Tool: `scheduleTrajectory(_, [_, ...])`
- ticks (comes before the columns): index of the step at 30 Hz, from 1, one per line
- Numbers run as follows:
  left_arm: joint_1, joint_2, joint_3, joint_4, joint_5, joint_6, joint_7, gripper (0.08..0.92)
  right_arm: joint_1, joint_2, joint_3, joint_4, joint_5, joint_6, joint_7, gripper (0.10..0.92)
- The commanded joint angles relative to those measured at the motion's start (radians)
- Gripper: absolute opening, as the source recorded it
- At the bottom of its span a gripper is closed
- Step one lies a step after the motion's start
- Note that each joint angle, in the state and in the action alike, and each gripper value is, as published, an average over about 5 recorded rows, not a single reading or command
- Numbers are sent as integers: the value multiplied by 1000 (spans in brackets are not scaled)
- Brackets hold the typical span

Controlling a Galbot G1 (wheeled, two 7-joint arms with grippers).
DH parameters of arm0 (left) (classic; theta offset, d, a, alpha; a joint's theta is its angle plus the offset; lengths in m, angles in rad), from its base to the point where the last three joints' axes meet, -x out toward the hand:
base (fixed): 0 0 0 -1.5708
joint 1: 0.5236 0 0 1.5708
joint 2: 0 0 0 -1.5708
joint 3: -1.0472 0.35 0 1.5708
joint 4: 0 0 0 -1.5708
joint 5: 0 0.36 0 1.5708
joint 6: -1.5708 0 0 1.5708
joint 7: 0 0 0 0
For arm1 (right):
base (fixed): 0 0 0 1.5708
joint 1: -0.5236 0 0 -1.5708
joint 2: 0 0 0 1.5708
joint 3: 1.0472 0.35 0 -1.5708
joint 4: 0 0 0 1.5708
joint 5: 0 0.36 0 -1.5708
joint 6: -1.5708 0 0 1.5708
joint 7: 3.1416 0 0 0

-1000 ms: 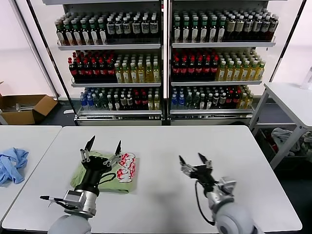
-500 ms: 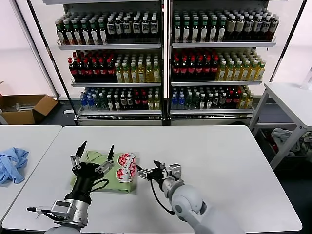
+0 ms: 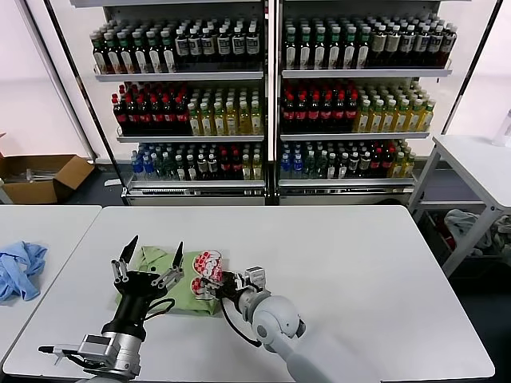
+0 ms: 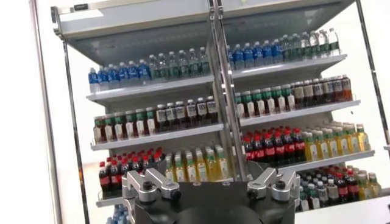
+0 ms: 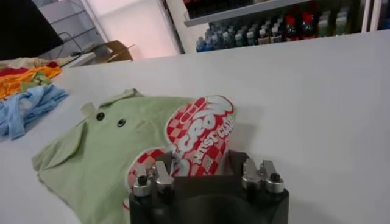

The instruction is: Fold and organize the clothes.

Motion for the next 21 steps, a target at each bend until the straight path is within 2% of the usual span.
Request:
scheduleTrajectory(1, [11,-11,-1,-2,1,7,5,823,29,38,-25,-67,-17,-9,-20,598])
scheduleTrajectory(15, [17,-17,3,-1,-4,21,-4,823,25,-36,14,33,-43,21,-19,192])
scheduleTrajectory(18, [17,-17,2,-3,-6,24,-6,823,14,-94,41,99,-41,21,-21,142])
scheduleTrajectory(21, [17,-17,2,-3,-9,27,-7,823,-12,-162,80,167,-39,19,-29,137])
